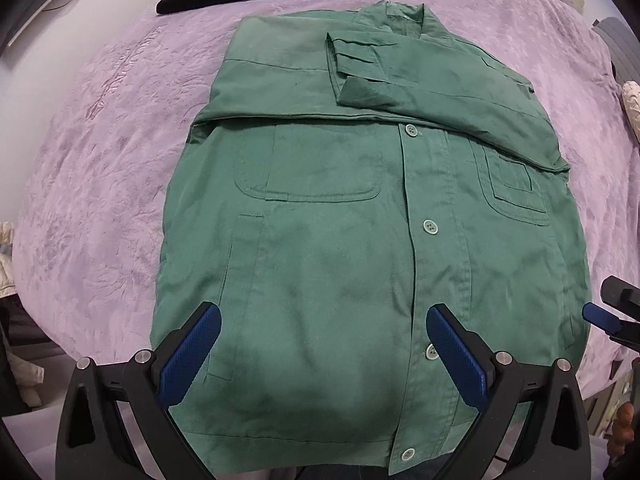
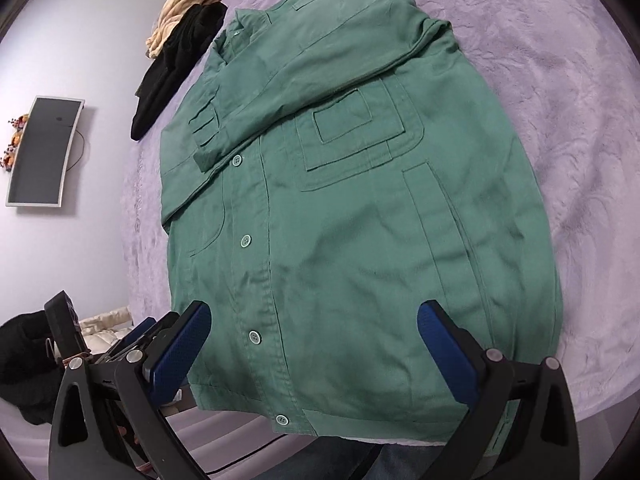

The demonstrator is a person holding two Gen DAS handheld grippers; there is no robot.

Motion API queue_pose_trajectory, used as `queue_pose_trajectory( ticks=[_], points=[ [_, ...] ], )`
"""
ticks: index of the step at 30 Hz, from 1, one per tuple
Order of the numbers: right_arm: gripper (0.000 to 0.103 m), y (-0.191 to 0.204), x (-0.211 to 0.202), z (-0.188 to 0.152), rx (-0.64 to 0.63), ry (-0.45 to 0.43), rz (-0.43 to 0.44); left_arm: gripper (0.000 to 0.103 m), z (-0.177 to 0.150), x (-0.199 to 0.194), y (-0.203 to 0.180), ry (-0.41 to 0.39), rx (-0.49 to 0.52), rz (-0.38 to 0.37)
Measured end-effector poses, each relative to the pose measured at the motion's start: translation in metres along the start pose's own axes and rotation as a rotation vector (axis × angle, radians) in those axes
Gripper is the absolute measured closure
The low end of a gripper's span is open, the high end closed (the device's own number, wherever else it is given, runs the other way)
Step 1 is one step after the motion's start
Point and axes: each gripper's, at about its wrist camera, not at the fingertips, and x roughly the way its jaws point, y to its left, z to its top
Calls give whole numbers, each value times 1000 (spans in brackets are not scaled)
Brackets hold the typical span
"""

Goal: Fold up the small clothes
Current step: 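Move both tools toward the jacket's hem to prepare the next fold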

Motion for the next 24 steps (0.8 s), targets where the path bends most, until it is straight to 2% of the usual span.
queue_pose_trajectory(
  ticks=[15, 20, 24],
  points=[
    [0, -1, 14, -43, 75, 22, -37, 0, -28, 8, 36, 44, 34, -20],
    [0, -2, 15, -49, 74, 18, -58, 0, -37, 15, 58, 68, -5, -12],
    [0, -9, 6, -49, 69, -30, -116, 0, -42, 21, 75, 80, -21, 2]
  ],
)
